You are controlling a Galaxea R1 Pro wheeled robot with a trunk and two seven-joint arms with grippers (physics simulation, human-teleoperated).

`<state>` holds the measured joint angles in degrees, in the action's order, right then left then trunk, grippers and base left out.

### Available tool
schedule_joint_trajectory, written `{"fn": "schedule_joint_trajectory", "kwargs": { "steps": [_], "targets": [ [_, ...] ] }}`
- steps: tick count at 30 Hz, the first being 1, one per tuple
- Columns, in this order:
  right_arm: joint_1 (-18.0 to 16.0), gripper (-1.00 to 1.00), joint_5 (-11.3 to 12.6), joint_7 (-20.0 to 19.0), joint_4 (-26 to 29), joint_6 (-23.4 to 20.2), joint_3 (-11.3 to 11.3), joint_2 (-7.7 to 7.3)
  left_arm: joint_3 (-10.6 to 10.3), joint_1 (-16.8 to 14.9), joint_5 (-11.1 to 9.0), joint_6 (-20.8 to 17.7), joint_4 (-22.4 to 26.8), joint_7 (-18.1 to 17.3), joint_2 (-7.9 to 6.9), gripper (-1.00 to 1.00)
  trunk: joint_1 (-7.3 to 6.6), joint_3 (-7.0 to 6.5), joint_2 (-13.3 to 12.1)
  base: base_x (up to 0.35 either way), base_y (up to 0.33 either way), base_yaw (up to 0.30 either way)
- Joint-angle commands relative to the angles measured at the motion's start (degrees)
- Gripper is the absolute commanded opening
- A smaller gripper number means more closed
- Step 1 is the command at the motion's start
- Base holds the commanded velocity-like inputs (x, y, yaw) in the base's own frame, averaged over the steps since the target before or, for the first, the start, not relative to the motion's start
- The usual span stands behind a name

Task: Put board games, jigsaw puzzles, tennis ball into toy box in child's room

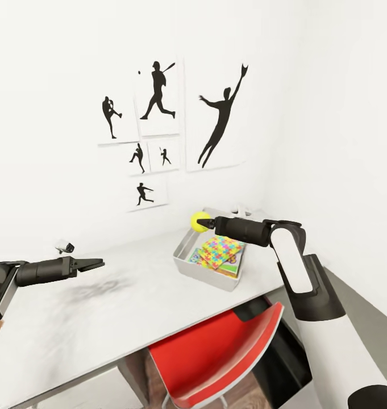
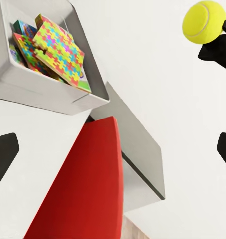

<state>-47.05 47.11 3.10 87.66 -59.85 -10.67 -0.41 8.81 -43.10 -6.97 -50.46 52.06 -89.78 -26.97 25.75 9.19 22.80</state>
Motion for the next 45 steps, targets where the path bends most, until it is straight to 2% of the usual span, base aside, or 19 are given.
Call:
{"fn": "schedule_joint_trajectory", "kwargs": {
  "steps": [1,9,19,26,45],
  "targets": [
    [-0.1,-1.0,0.5,0.5,0.0,-0.2,-0.1,-0.07,0.0,-0.1,0.0,-0.6,0.0,-0.2,-0.01,1.0,0.04,0.12,0.1,0.009,-0.029,0.154],
    [-0.1,-1.0,0.4,0.5,0.1,-0.2,0.0,-0.05,0.0,-0.1,0.0,-0.7,-0.1,-0.2,-0.01,1.0,0.04,0.06,0.1,0.063,-0.009,0.125],
    [-0.1,-1.0,0.4,0.5,0.2,-0.2,0.0,-0.15,0.0,-0.1,0.0,-0.6,-0.1,-0.2,0.0,1.0,0.04,0.05,0.1,0.248,-0.044,0.006],
    [-0.1,-1.0,0.4,0.4,0.2,-0.2,0.0,-0.71,0.0,-0.1,0.0,-0.6,-0.1,-0.2,0.22,1.0,0.04,0.05,0.1,0.045,-0.026,0.0],
    [-0.1,-1.0,0.4,0.4,0.3,-0.2,0.1,-0.98,0.0,-0.1,0.1,-0.7,-0.1,-0.2,0.64,1.0,0.04,0.05,0.1,0.101,-0.012,0.0]
  ]
}}
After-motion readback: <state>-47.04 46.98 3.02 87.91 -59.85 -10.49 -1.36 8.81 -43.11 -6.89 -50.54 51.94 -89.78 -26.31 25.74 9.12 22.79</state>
